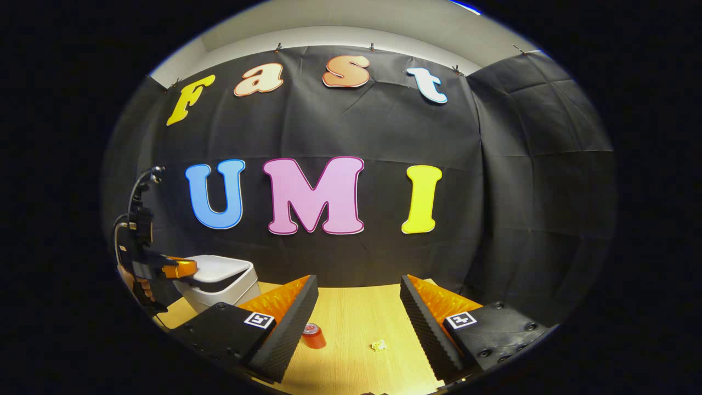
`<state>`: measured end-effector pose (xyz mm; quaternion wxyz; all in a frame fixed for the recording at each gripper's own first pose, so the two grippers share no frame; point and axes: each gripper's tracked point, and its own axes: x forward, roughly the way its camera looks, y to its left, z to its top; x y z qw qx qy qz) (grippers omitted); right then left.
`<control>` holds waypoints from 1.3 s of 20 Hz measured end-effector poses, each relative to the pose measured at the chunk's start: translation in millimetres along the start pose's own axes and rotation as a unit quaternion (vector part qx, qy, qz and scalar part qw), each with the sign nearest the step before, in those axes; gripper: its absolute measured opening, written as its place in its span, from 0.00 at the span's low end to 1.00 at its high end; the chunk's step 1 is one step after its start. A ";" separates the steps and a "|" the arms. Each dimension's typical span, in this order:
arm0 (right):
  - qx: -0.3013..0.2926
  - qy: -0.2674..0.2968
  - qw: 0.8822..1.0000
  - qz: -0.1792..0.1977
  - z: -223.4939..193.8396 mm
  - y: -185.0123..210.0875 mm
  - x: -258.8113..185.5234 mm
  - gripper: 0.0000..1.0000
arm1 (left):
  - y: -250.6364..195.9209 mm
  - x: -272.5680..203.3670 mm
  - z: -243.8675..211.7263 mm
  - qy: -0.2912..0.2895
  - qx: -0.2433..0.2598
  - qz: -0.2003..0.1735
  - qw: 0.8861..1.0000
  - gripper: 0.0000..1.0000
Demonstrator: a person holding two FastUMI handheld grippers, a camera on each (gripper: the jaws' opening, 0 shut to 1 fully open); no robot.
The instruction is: Press the lid of the desktop garbage bin to open it, pick up the crumpled paper on the desktop and throw it into the bin, then pick up the pop can on the desktop and drop it into the bin, and finally close the garbage bin lid.
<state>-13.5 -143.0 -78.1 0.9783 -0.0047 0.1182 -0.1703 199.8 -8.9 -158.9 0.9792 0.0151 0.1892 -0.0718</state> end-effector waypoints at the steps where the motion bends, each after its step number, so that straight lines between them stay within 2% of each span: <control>1: -0.001 -0.002 1.000 0.000 2.1 -0.1 -1.9 0.97 | -1.8 -9.0 8.9 -0.012 -0.009 0.000 1.000 0.06; 8: -0.014 -0.008 1.000 0.002 8.0 1.8 -20.2 0.97 | -22.7 -72.7 42.9 -0.073 -0.040 -0.005 0.997 0.06; 13: -0.016 0.016 1.000 0.012 -6.4 7.1 -35.7 0.97 | -53.3 -123.3 42.5 -0.097 -0.059 -0.013 0.994 0.07; 16: -0.018 0.029 0.999 0.017 -15.7 8.7 -44.2 0.97 | -65.3 -143.6 41.7 -0.118 -0.051 -0.018 0.992 0.07; 18: -0.017 0.032 0.999 0.022 -19.1 9.3 -48.7 0.97 | -71.5 -152.1 40.1 -0.125 -0.050 -0.020 0.991 0.16; 20: -0.023 0.034 0.999 0.027 -26.4 9.3 -50.7 0.97 | -82.9 -160.6 37.9 -0.129 -0.055 -0.033 0.990 0.20; 21: -0.029 0.038 0.998 0.027 -31.7 7.8 -50.7 0.97 | -87.4 -161.8 36.3 -0.130 -0.057 -0.039 0.989 0.39; 23: -0.041 0.046 0.998 0.028 -41.7 3.8 -47.8 0.97 | -92.3 -165.9 37.1 -0.136 -0.057 -0.040 0.988 0.94; 24: -0.046 0.051 0.997 0.027 -47.8 -0.1 -44.7 0.97 | -90.7 -165.6 36.4 -0.139 -0.052 -0.036 0.988 0.98; 26: -0.052 0.070 0.996 0.026 -63.3 -7.6 -33.2 0.97 | -89.7 -164.9 35.0 -0.139 -0.040 -0.027 0.989 0.95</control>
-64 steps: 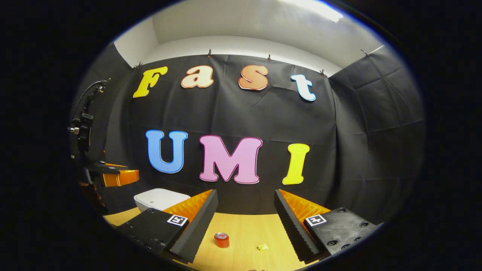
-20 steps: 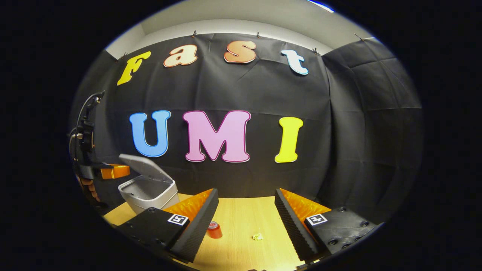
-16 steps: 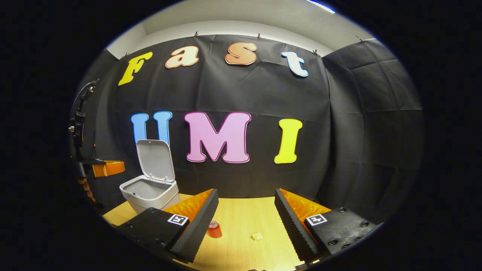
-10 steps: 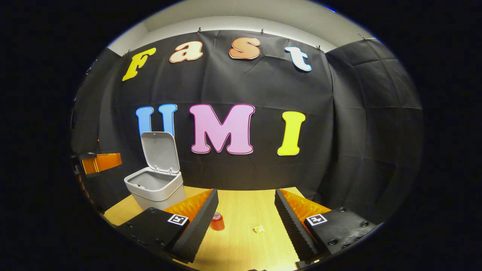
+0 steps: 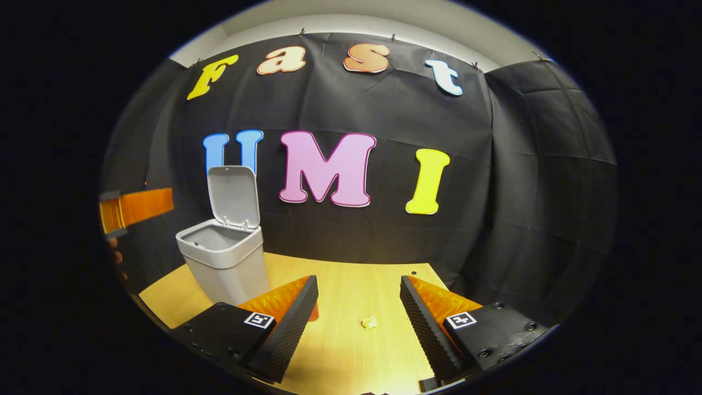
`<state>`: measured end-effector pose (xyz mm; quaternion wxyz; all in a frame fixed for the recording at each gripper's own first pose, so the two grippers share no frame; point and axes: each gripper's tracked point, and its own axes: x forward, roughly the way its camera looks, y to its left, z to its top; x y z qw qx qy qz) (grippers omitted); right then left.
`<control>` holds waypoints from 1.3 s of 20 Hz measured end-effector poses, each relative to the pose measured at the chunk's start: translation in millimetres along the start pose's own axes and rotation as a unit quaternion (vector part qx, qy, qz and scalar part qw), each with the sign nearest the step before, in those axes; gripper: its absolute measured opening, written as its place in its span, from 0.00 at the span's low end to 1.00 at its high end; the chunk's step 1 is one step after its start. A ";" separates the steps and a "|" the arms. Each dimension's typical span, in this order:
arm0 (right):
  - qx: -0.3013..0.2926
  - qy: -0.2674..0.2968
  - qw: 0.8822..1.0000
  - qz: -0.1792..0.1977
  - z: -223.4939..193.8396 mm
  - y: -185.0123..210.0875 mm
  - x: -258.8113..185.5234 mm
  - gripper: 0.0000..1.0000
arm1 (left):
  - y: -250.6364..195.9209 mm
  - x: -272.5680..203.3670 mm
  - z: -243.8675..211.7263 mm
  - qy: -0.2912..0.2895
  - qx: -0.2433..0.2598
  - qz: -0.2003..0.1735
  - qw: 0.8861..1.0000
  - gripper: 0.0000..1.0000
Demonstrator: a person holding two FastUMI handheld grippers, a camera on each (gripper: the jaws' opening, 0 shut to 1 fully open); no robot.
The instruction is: Press the lid of the desktop garbage bin to open it, pick up the crumpled paper on the desktop and throw it into the bin, then pick up the pop can on the desktop and drop it into the bin, and finally close the garbage bin lid.
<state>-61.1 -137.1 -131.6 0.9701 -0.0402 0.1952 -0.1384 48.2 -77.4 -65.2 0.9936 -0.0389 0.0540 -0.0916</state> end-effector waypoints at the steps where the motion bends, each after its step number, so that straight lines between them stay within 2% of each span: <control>1: -0.001 0.009 1.000 0.006 -7.9 -1.3 10.0 0.97 | -0.7 -3.2 -0.8 0.001 0.005 0.004 1.000 0.95; 6: 0.004 0.111 0.993 0.032 -73.6 -6.0 65.7 0.97 | 2.8 -5.2 -22.1 0.026 0.003 0.025 0.999 0.95; 9: 0.002 0.179 0.982 0.057 -123.0 -2.2 100.7 0.97 | 10.1 -3.1 -33.9 0.045 -0.001 0.044 0.998 0.95; 13: 0.007 0.260 0.964 0.064 -179.9 -5.0 135.5 0.98 | 27.0 2.1 -40.8 0.059 0.005 0.078 0.995 0.95; 15: -0.007 0.279 0.958 0.065 -201.3 -5.7 156.6 0.98 | 36.0 4.0 -47.1 0.068 0.011 0.097 0.993 0.95; 17: -0.017 0.303 0.951 0.055 -223.0 -13.7 179.9 0.98 | 48.0 3.8 -60.3 0.083 0.017 0.120 0.989 0.95; 22: 0.018 0.360 0.933 0.015 -273.5 -30.4 219.7 0.98 | 64.3 0.0 -91.4 0.125 0.007 0.161 0.979 0.95; 26: 0.008 0.395 0.919 0.002 -303.1 -34.7 227.1 0.98 | 75.1 1.8 -105.2 0.145 -0.012 0.185 0.972 0.95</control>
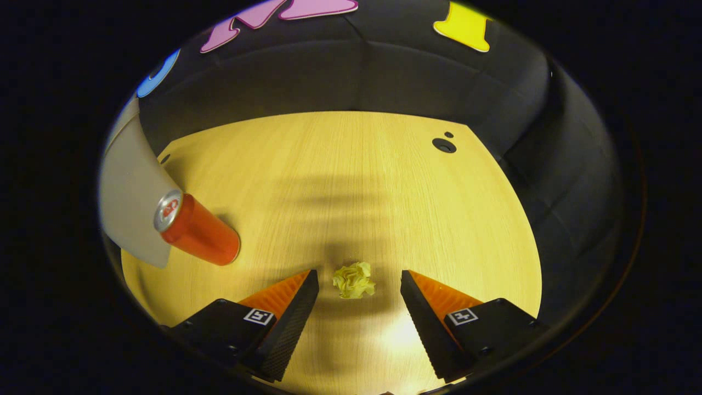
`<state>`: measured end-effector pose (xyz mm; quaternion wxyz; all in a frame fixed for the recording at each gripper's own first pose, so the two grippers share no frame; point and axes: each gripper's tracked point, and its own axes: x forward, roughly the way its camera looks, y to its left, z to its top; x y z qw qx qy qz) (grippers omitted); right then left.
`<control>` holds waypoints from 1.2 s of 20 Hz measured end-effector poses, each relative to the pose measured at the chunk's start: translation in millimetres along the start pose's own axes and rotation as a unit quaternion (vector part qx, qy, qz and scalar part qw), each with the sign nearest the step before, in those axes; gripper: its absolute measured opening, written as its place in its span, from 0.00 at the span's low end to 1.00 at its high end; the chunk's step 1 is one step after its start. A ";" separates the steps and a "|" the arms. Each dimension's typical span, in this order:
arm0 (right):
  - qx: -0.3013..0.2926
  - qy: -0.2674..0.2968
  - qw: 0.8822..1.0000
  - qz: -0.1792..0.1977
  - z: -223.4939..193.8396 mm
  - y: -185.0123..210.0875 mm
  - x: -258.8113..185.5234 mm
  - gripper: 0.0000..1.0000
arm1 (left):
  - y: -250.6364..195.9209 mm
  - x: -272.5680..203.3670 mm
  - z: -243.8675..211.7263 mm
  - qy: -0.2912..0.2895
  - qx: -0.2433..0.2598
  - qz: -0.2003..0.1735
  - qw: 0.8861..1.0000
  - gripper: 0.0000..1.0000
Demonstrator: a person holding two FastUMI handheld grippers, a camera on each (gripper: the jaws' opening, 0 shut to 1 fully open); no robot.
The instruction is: Press the lid of the desktop garbage bin to open it, pick up the crumpled paper on the desktop and throw it into the bin, then pick up the pop can on the desktop and drop it into the bin, and finally close the garbage bin lid.
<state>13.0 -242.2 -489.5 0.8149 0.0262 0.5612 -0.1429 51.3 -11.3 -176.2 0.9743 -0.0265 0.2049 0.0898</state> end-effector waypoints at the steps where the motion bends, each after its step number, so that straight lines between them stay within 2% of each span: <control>1: -0.003 0.009 1.000 0.001 -3.8 0.3 3.9 0.98 | 1.6 1.5 -0.3 0.003 -0.006 0.003 1.000 0.95; 3: -0.019 0.017 1.000 -0.001 -6.5 -0.5 9.7 0.98 | 0.3 3.2 3.3 0.000 -0.014 0.003 1.000 0.92; 5: -0.027 0.019 0.999 -0.003 -7.4 1.6 16.0 0.97 | -2.4 3.4 7.2 -0.008 -0.018 -0.002 1.000 0.95; 7: -0.011 0.027 1.000 0.003 -8.7 5.5 18.3 0.96 | -6.6 5.2 7.5 -0.008 -0.016 -0.005 1.000 0.95; 9: 0.009 0.029 1.000 0.004 -4.4 7.3 16.4 0.89 | -11.7 7.9 10.5 -0.009 -0.013 -0.010 1.000 0.95; 11: 0.025 0.032 0.999 0.011 -3.8 8.5 19.2 0.41 | -18.2 8.6 10.5 -0.010 -0.008 -0.018 1.000 0.95; 12: 0.029 0.033 0.999 0.016 -4.9 9.0 24.1 0.36 | -20.4 9.1 10.7 -0.010 -0.005 -0.020 1.000 0.95; 13: 0.027 0.034 0.999 0.015 -4.5 6.9 22.3 0.47 | -21.1 9.2 8.2 -0.009 -0.003 -0.022 1.000 0.95; 14: 0.023 0.034 0.999 0.013 -5.4 5.8 21.1 0.41 | -21.6 9.1 7.3 -0.008 -0.002 -0.024 1.000 0.95; 18: 0.002 0.015 1.000 0.017 1.8 6.1 3.6 0.41 | -26.3 10.3 5.6 -0.005 -0.001 -0.032 0.999 0.95; 24: -0.028 -0.082 0.995 0.055 64.7 27.9 -81.6 0.40 | -31.3 11.9 3.6 -0.009 0.006 -0.052 0.999 0.95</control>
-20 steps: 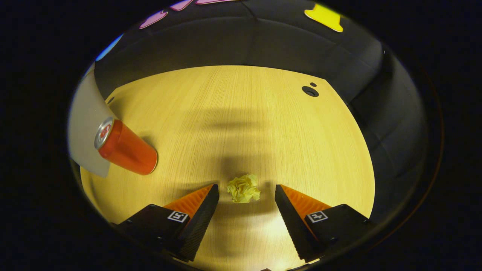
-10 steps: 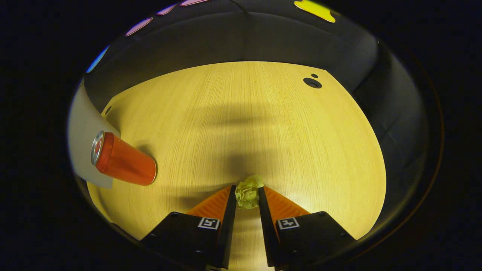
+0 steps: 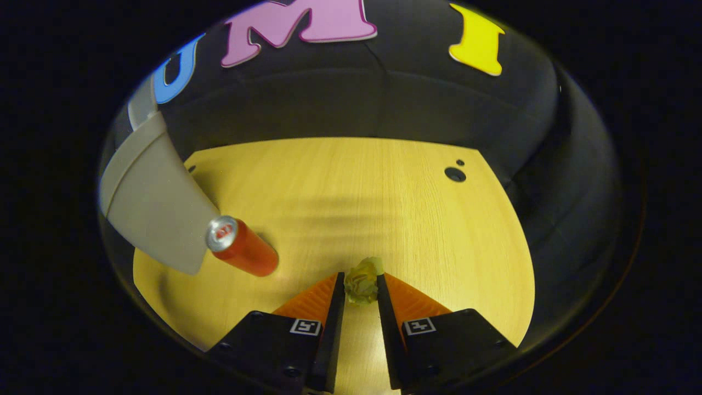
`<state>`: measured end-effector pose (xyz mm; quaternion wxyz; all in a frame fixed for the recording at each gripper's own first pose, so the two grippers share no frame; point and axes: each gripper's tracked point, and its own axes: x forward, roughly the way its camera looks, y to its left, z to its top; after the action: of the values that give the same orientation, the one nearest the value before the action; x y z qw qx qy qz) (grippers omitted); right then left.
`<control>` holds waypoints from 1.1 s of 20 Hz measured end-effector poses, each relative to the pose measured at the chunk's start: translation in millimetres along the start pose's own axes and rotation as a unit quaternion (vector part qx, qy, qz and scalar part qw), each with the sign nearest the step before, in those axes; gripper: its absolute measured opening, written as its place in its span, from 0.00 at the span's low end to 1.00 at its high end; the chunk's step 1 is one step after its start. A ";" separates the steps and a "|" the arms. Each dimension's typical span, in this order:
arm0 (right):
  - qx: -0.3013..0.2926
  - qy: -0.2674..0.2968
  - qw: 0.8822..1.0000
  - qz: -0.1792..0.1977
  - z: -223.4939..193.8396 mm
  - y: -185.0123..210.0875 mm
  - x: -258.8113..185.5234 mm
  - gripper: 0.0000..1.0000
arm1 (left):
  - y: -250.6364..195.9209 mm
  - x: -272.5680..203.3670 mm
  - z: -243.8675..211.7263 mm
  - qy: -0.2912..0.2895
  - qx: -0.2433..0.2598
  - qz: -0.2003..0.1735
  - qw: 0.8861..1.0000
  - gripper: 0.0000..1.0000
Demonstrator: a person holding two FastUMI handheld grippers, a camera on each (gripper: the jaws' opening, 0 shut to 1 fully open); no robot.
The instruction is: Press the lid of the desktop garbage bin to open it, pick up the crumpled paper on the desktop and throw it into the bin, then pick up the pop can on the desktop and drop it into the bin, and finally close the garbage bin lid.
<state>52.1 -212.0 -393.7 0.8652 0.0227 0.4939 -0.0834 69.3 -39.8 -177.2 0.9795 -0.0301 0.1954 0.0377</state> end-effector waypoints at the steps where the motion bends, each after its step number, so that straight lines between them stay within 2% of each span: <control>1: -0.011 -0.017 1.000 0.006 15.6 5.6 -11.3 0.40 | -0.6 1.7 -2.7 0.002 0.000 -0.004 1.000 0.95; 6: -0.046 -0.114 0.990 0.062 109.6 65.5 -80.2 0.40 | -2.0 0.3 -2.5 -0.003 0.003 -0.017 1.000 0.95; 9: -0.100 -0.176 0.973 0.108 167.4 122.4 -124.2 0.40 | 0.0 -2.0 -9.8 0.004 0.004 -0.023 1.000 0.95; 11: -0.114 -0.196 0.962 0.153 191.5 168.2 -146.9 0.40 | 3.6 -6.3 -12.5 0.003 0.005 -0.020 1.000 0.95; 12: -0.115 -0.205 0.955 0.178 199.5 189.9 -157.9 0.40 | 6.8 -9.1 -12.8 0.003 0.004 -0.018 1.000 0.92; 13: -0.121 -0.214 0.949 0.196 208.1 213.4 -165.6 0.40 | 9.7 -11.3 -12.9 0.001 0.001 -0.016 1.000 0.95; 16: -0.162 -0.231 0.932 0.229 225.9 278.4 -173.0 0.39 | 19.4 -23.1 -14.9 0.001 -0.011 -0.009 1.000 0.95; 18: -0.180 -0.228 0.923 0.253 220.0 311.7 -176.7 0.40 | 28.2 -28.6 -14.3 -0.003 -0.016 -0.001 1.000 0.96; 20: -0.194 -0.216 0.919 0.267 209.0 340.9 -173.9 0.40 | 38.8 -34.8 -13.4 -0.005 -0.018 0.010 1.000 0.96; 21: -0.200 -0.212 0.918 0.271 203.4 350.8 -172.1 0.27 | 44.7 -37.8 -12.4 -0.007 -0.018 0.015 1.000 0.96; 22: -0.207 -0.209 0.916 0.272 201.6 356.5 -170.2 0.40 | 49.7 -40.5 -11.9 -0.008 -0.018 0.020 1.000 0.95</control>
<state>198.4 135.5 -160.0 0.9233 -0.0414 0.2830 0.2565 23.2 6.3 -174.7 0.9794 -0.0434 0.1874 0.0614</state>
